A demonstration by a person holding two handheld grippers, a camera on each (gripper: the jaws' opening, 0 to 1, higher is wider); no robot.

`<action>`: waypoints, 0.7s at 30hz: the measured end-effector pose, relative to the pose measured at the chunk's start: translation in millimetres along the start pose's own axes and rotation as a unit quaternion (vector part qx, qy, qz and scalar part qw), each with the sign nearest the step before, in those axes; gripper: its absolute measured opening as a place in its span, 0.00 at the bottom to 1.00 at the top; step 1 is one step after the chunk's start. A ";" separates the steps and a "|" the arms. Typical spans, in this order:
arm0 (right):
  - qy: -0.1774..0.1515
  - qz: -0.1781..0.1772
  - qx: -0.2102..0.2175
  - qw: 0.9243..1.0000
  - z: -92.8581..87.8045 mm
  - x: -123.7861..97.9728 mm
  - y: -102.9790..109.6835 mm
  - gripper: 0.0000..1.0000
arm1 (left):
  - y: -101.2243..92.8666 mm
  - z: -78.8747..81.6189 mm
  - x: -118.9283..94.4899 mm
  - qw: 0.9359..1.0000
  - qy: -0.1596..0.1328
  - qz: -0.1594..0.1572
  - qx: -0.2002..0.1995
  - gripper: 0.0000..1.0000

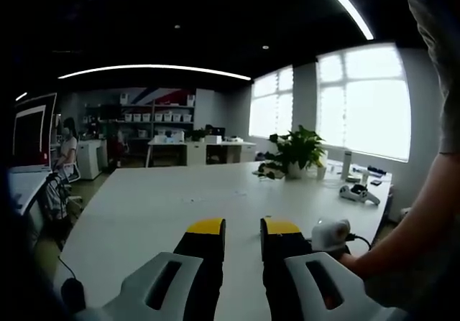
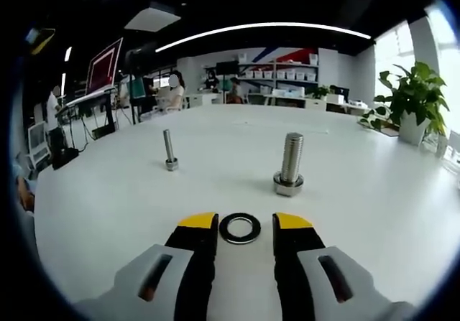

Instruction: Place the washer onto the threaded stud by aligning its center hole with the stud, sliding it down to the base, and recovering from edge contact or off-axis alignment until the washer reaches the visible bottom stop.

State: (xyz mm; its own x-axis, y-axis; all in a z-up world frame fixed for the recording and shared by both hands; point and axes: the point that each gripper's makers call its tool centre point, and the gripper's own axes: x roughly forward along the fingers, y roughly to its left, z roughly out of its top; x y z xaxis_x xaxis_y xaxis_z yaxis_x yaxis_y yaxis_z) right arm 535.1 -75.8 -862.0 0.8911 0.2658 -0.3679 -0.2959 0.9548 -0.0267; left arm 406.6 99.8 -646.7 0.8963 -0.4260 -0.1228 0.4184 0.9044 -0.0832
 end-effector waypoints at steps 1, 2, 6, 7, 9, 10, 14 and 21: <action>0.000 0.002 -0.003 1.000 0.5 -0.5 0.8 0.32 | 0.5 -0.4 -0.1 1.000 0.000 0.001 -0.002 0.17; 0.000 0.003 -0.004 1.000 0.7 -0.6 1.1 0.32 | 0.7 -0.5 -0.2 1.000 0.000 0.001 -0.003 0.17; 0.005 0.001 -0.004 1.000 -3.0 -0.2 -0.8 0.32 | 1.1 0.8 0.0 1.000 -0.002 0.001 -0.004 0.17; 0.005 0.001 -0.005 1.000 -3.2 -0.1 -0.9 0.32 | 1.2 0.7 0.0 1.000 -0.002 0.001 -0.005 0.17; 0.004 0.003 -0.002 1.000 -3.7 0.4 -0.8 0.32 | 1.4 0.2 0.0 1.000 -0.002 0.002 -0.006 0.17; 0.004 0.001 -0.004 1.000 -3.4 0.3 -1.2 0.32 | 1.5 0.4 -0.1 1.000 -0.003 0.002 -0.006 0.17; 0.002 0.001 -0.003 1.000 -2.1 1.8 0.3 0.32 | 2.3 0.2 0.6 1.000 -0.002 0.002 -0.009 0.18; -0.001 0.000 0.000 1.000 -2.1 3.0 1.4 0.32 | 2.2 -1.1 1.2 1.000 0.000 0.000 -0.010 0.18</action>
State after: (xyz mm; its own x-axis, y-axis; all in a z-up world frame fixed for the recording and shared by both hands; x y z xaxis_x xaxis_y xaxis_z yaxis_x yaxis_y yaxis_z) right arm 536.6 -73.9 -865.1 0.8914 0.2663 -0.3666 -0.2963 0.9547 -0.0270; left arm 408.4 101.3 -648.2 0.8960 -0.4266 -0.1229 0.4159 0.9034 -0.1040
